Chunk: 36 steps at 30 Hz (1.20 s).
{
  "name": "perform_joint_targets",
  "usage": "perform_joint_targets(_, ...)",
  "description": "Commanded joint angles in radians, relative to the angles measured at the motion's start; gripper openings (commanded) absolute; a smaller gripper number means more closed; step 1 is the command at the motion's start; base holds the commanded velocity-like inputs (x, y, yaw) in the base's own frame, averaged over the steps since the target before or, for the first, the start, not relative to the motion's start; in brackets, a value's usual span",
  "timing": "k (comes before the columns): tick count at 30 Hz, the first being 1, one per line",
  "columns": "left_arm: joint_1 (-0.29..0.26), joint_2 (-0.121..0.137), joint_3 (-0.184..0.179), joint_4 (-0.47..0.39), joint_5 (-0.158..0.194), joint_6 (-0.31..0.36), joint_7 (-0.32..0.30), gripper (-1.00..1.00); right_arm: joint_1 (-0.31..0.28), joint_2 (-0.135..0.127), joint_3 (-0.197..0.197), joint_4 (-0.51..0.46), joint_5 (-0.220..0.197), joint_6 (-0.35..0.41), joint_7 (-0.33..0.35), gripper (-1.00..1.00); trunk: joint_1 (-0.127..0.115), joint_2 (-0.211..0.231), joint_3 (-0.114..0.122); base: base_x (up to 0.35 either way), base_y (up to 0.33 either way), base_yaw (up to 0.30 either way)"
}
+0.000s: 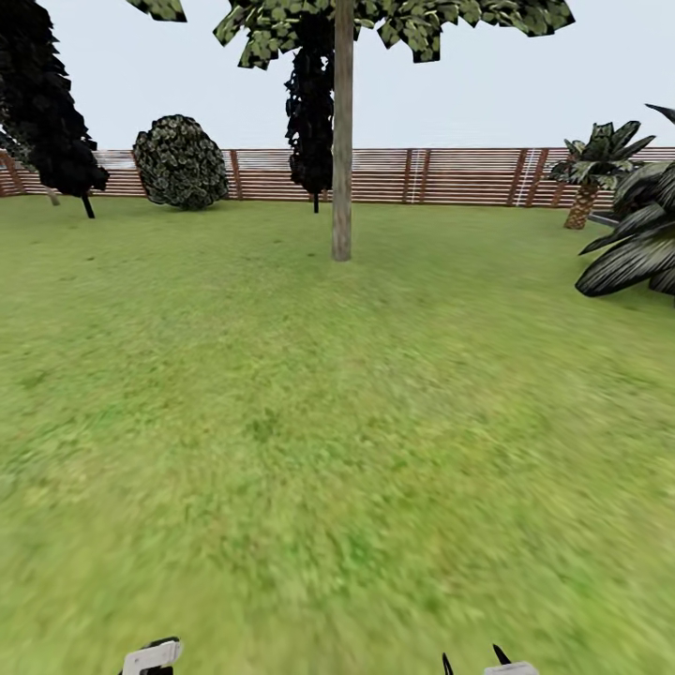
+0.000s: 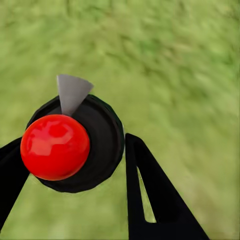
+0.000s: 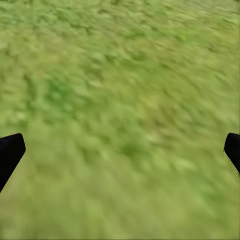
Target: In the garden, pick up the pesticide atomizer on the floor and spray pesticide onto both trees until each tree trunk is fully covered.
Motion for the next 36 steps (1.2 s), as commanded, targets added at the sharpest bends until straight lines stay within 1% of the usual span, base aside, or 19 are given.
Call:
perform_joint_targets(1,-0.001,0.001,-0.006,0.001,0.01,-0.004,-0.003,-1.0,-0.001,0.0,0.004,0.001,-0.001,-0.003,0.0,1.0,0.0,0.0,-0.001,0.34,0.0,0.0)
perform_joint_targets(36,-0.001,0.001,-0.006,0.001,0.008,-0.004,-0.003,-1.0,-0.001,0.0,0.004,0.001,-0.001,-0.003,0.0,1.0,0.0,0.0,-0.001,0.34,0.0,0.0)
